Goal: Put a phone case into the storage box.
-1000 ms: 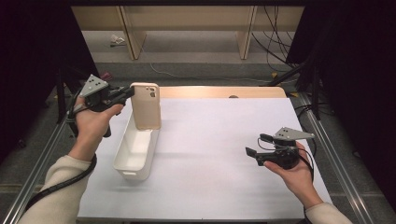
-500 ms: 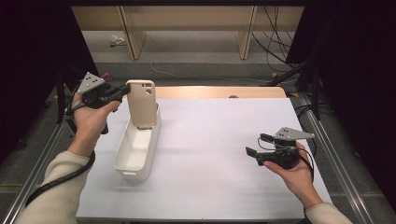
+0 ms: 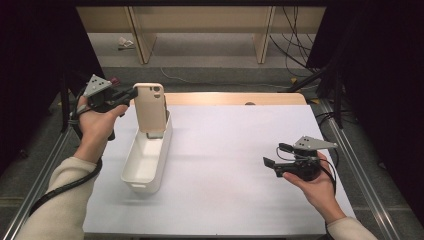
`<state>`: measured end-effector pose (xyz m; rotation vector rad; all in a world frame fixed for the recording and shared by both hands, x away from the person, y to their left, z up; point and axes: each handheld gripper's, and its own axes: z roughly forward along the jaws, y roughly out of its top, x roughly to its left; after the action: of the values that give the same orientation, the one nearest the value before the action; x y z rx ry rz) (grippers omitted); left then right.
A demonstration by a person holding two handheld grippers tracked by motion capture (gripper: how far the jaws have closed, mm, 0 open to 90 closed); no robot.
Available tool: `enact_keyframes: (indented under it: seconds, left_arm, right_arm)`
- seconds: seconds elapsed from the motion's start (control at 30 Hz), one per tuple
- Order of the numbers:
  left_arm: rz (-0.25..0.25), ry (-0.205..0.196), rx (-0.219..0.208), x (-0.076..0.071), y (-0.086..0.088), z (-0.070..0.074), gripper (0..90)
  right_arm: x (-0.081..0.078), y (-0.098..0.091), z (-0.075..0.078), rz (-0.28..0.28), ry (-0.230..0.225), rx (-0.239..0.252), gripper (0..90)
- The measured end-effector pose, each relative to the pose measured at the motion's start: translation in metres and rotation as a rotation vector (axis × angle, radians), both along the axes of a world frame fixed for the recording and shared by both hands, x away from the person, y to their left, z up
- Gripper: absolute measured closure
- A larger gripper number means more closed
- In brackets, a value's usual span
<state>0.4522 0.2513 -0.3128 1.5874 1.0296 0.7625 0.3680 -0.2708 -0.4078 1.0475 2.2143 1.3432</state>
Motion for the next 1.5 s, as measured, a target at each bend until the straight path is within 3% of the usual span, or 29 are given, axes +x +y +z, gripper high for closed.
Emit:
enact_keyframes:
  seconds: [0.53,1.5]
  left_arm:
    - [0.013,0.002,0.012,0.013,0.002,-0.004,84.1]
    - [0.052,0.041,0.003,0.031,0.005,-0.032,84.1]
  right_arm:
    - [0.000,0.000,0.000,-0.002,0.000,0.003,19.3]
    - [0.000,0.000,-0.001,0.000,0.002,0.004,19.4]
